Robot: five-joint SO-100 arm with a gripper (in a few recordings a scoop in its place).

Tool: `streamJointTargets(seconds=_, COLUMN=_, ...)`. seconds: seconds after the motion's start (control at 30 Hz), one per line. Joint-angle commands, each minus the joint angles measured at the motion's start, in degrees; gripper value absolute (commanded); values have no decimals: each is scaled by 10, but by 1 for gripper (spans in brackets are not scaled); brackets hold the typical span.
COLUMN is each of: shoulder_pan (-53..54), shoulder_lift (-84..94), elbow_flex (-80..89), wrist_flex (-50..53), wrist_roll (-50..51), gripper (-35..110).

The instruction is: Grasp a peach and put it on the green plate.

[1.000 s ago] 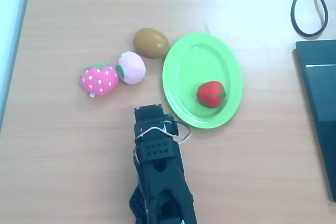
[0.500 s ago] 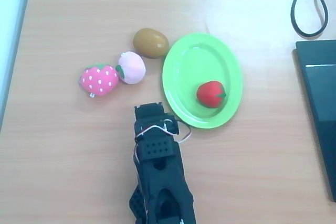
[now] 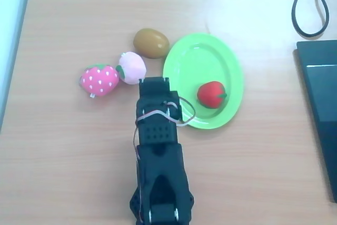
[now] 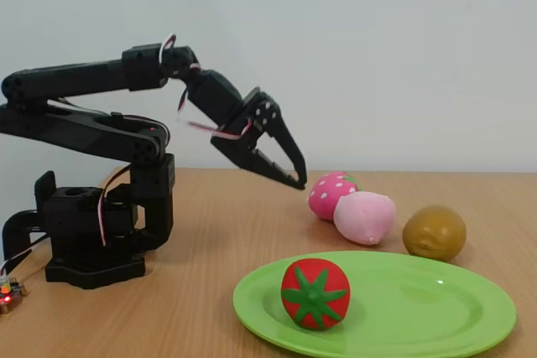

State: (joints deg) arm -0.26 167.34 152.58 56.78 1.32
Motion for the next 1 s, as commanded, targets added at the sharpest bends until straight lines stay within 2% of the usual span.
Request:
streamJointTargets(seconds=0.0, shoulder_pan=14, shoulder_lift=-34, elbow_flex=-55, wrist_flex=0, wrist_roll=10, gripper=-8)
streamJointTargets(seconds=0.17, shoulder_pan=16, shoulder_lift=-44, elbow_flex=-87, wrist_flex=1, wrist_roll=50, gripper=-8)
streamJointTargets(seconds=0.3, shoulder_pan=12, shoulder_lift=-77, elbow_flex=-98, wrist_flex=1, wrist_roll=39, gripper=-4)
streamJointTargets(seconds=0.37, shoulder_pan=12, shoulder_lift=-96, elbow_flex=-100, wrist_flex=1, wrist_roll=36, gripper=-8)
streamJointTargets(seconds=0.47, shoulder_pan=13, shoulder_lift=-112, elbow_flex=-101, wrist_flex=2, wrist_roll=29, gripper=-6)
streamJointTargets(seconds=0.67, shoulder_pan=6, shoulder_lift=-154, elbow_flex=-109, wrist_flex=3, wrist_roll=18, gripper=19)
streamJointTargets(seconds=0.87, shoulder_pan=5, shoulder_lift=-194, elbow_flex=-120, wrist_flex=3, wrist_roll=5, gripper=34)
streamJointTargets(seconds=0.97, shoulder_pan=-1, shoulder_lift=-214, elbow_flex=-133, wrist_flex=3, wrist_roll=5, gripper=35)
